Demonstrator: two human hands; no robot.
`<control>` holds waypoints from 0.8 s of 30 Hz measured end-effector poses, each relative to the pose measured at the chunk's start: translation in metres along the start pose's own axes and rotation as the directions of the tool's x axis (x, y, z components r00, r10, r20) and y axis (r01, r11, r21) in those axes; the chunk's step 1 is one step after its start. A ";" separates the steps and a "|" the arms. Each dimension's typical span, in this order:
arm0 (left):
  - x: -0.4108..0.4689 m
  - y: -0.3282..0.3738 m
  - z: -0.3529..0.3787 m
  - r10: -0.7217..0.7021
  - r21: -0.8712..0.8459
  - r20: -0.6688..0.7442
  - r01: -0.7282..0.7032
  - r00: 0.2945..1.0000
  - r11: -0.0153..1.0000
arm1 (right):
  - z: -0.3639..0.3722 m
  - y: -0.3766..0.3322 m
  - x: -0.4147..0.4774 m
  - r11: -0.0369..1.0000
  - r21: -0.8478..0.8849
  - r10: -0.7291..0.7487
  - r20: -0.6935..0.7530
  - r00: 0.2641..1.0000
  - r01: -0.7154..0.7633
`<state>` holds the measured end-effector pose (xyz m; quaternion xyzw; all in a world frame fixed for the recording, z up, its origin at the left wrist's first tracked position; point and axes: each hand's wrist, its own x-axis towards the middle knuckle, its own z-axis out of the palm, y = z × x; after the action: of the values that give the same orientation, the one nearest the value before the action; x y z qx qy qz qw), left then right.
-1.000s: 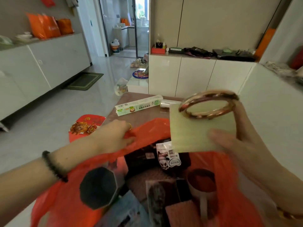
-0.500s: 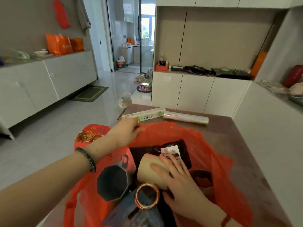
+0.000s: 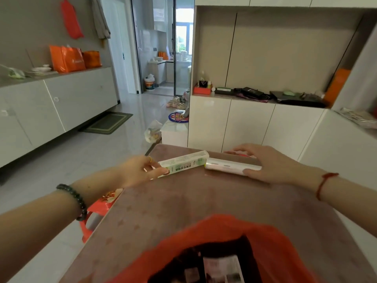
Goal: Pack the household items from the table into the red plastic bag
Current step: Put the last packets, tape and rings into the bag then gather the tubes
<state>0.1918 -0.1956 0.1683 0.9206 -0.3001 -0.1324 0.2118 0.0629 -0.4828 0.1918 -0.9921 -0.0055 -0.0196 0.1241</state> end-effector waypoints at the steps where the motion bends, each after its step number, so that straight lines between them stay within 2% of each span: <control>1: 0.017 -0.007 0.005 -0.026 0.011 0.007 0.025 1.000 1.000 | 0.009 0.020 0.019 0.999 -0.041 0.036 0.062 0.997 -0.034; 4: 0.087 -0.032 0.027 -0.066 0.053 0.037 0.064 0.997 0.997 | 0.048 0.077 0.076 0.986 -0.134 0.126 0.171 0.977 -0.103; 7: 0.150 -0.051 0.053 -0.080 0.146 0.049 0.072 0.996 0.987 | 0.089 0.115 0.117 0.974 -0.169 0.188 0.214 0.959 -0.153; 12: 0.228 -0.092 0.092 -0.083 0.331 0.062 0.058 0.995 0.942 | 0.151 0.158 0.162 0.948 -0.195 0.286 0.169 0.943 -0.252; 18: 0.277 -0.144 0.130 -0.237 0.401 0.015 0.211 0.971 0.892 | 0.192 0.200 0.195 0.880 -0.288 0.425 0.122 0.897 -0.378; 21: 0.278 -0.154 0.141 -0.133 0.434 -0.117 0.171 0.984 0.885 | 0.204 0.212 0.203 0.846 -0.358 0.449 0.077 0.890 -0.396; 24: 0.268 -0.147 0.143 -0.095 0.422 -0.143 0.147 0.985 0.894 | 0.204 0.208 0.204 0.834 -0.407 0.428 0.052 0.903 -0.372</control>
<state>0.4221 -0.2964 -0.0568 0.9677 -0.2510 -0.0209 0.0117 0.2773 -0.6330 -0.0482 -0.9746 0.1975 0.0760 -0.0740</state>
